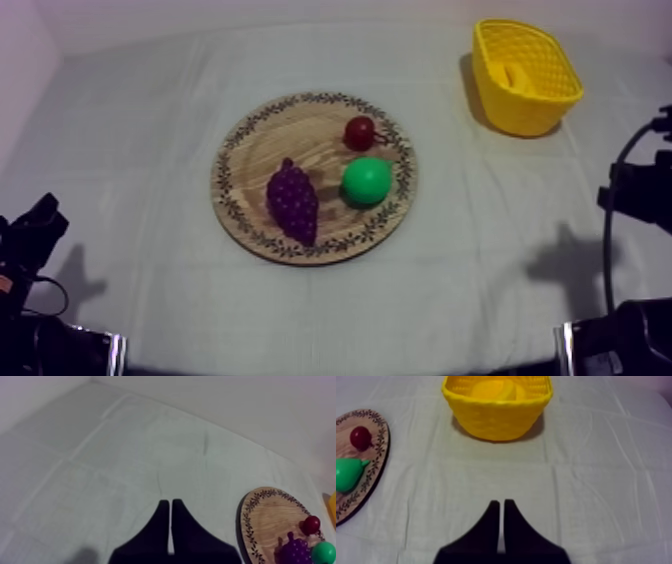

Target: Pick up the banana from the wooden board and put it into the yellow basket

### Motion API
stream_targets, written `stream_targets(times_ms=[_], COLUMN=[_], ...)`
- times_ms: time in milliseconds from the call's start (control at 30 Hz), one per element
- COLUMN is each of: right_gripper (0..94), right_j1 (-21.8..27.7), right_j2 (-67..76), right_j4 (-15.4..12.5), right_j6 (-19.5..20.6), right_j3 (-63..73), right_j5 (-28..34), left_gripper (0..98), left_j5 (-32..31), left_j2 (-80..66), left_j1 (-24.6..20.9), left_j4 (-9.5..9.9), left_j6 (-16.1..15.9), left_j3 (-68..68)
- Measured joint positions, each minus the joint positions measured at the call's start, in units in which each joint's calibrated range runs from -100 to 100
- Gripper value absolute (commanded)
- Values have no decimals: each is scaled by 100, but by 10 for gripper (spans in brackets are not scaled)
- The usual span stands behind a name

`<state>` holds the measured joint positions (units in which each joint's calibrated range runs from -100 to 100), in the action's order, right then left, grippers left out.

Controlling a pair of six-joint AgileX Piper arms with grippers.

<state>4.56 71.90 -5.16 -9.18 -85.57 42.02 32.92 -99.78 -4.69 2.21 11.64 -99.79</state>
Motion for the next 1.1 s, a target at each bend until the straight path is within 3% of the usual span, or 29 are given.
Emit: stream_targets(times_ms=[233, 400, 767, 900, 1100], right_gripper=[6, 5, 4, 4, 4], right_j1=[-68, -154, -150, -147, -147], right_j2=[1228, 1822, 2372, 2372, 2372], right_j4=[87, 197, 403, 403, 403], right_j6=[52, 204, 664, 465, -122], right_j3=[-383, -621, -1350, -1405, -1418], right_j5=[717, 877, -53, -450, -480], left_gripper=[1, 1, 1, 1, 1], left_j5=[0, 0, 0, 0, 0], left_j2=[0, 0, 0, 0, 0], left_j1=[0, 0, 0, 0, 0], left_j4=[0, 0, 0, 0, 0], left_j6=[0, 0, 0, 0, 0], left_j3=[0, 0, 0, 0, 0])
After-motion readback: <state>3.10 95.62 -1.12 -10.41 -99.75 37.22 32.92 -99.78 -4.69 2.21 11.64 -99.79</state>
